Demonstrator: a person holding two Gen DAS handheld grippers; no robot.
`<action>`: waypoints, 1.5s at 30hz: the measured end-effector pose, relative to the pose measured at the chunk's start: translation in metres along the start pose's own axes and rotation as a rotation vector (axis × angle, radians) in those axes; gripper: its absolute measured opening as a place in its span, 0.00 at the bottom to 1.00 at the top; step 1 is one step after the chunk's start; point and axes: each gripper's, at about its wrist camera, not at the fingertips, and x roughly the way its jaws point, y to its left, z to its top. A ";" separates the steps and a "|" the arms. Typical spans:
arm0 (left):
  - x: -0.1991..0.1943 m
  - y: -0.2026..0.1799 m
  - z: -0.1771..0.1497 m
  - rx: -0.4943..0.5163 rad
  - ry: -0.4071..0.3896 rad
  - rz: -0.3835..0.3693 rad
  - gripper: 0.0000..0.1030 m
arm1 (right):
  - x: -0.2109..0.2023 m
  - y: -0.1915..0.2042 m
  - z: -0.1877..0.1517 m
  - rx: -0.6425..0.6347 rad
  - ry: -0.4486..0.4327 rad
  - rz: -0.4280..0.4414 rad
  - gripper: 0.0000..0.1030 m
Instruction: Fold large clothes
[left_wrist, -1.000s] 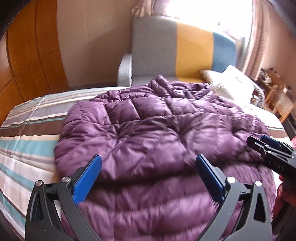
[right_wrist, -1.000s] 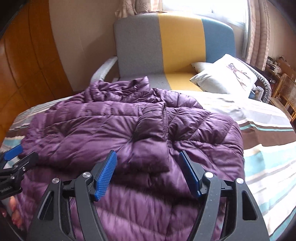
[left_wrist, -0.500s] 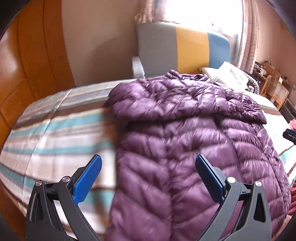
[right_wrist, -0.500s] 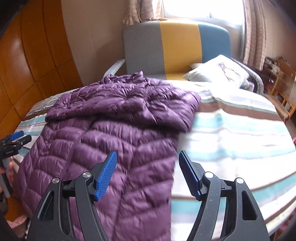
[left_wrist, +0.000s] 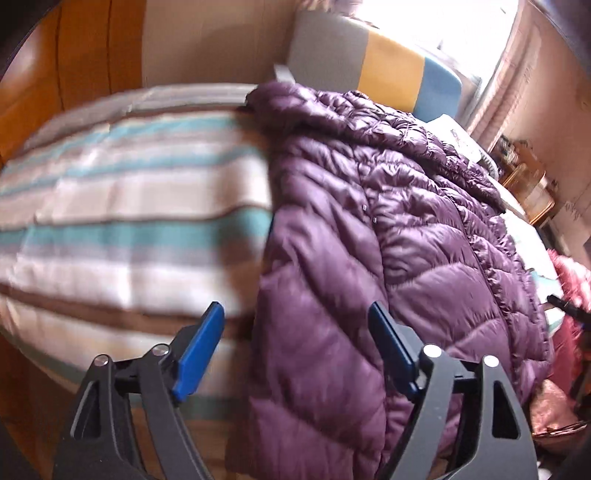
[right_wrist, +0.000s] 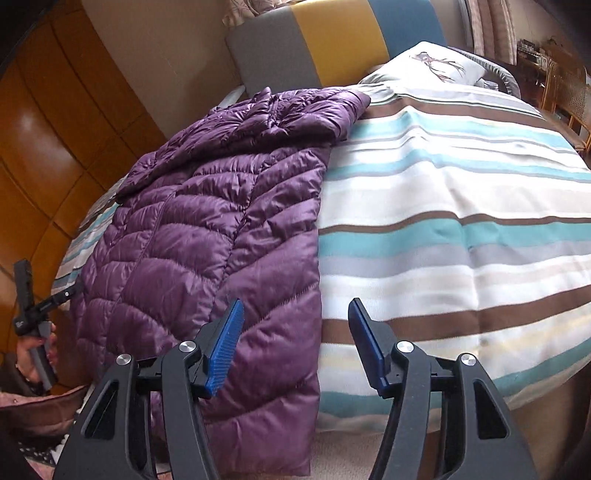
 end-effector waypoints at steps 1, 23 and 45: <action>0.001 0.003 -0.003 -0.018 0.008 -0.014 0.75 | 0.000 0.000 -0.005 -0.004 0.006 0.005 0.58; -0.012 -0.015 -0.041 0.139 0.067 -0.066 0.48 | 0.007 0.005 -0.046 0.045 0.128 0.120 0.52; -0.071 -0.018 -0.033 0.091 -0.005 -0.323 0.07 | -0.035 -0.011 -0.037 0.151 -0.007 0.418 0.06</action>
